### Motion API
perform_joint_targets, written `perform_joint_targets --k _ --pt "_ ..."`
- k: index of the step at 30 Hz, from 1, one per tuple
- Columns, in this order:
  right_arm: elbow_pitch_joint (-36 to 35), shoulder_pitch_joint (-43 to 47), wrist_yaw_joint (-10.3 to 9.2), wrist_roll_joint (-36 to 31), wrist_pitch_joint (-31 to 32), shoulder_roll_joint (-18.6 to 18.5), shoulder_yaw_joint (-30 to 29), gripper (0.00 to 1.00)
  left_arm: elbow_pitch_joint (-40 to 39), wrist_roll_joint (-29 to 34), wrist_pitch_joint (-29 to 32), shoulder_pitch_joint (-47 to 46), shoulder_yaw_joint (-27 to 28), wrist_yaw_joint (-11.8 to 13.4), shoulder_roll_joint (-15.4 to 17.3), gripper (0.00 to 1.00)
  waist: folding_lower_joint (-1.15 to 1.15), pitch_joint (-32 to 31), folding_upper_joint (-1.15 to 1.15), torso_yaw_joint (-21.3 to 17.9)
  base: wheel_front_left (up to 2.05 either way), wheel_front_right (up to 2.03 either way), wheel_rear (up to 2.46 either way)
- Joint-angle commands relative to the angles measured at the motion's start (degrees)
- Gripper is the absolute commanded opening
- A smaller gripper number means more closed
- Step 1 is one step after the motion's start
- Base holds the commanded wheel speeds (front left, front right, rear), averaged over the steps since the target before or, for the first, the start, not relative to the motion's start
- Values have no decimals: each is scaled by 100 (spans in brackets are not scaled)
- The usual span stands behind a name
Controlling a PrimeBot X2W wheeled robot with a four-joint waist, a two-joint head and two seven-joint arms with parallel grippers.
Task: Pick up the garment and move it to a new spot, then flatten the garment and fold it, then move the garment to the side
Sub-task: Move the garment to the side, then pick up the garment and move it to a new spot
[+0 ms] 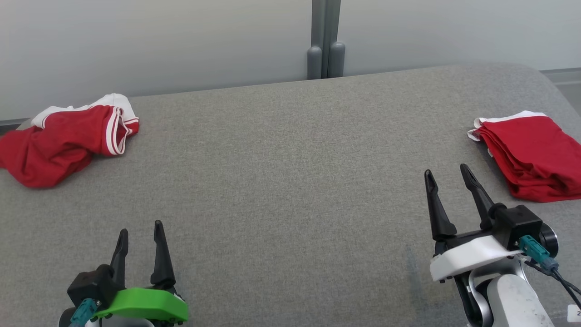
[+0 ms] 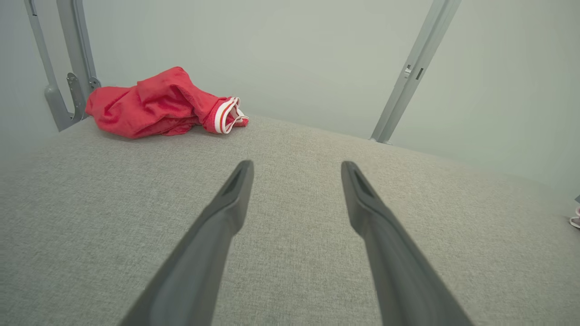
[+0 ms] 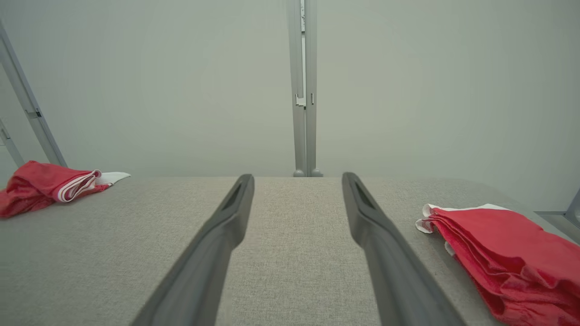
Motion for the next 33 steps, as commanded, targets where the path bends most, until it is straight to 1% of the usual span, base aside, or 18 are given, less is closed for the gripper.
perform_joint_targets --k 1,15,22,28,33 --pt "-70 108 -4 90 10 -7 57 100 49 146 -16 -47 20 -51 -16 100 0 6 0 3 0 0 0" --pt "-94 210 -4 279 13 -6 171 100 173 353 -16 -66 159 -233 -160 100 0 -35 0 -4 0 0 0" --pt "-71 270 -4 311 7 -5 167 100 264 437 -15 -71 169 -304 -203 100 0 -92 0 88 0 0 0" --pt "-115 330 -4 319 35 -6 178 100 290 500 -15 -133 180 -329 -193 100 0 -132 0 429 0 0 0" --pt "-167 394 -4 325 23 -6 159 100 290 539 -15 -155 194 -345 -172 100 0 -157 0 1006 0 0 0"
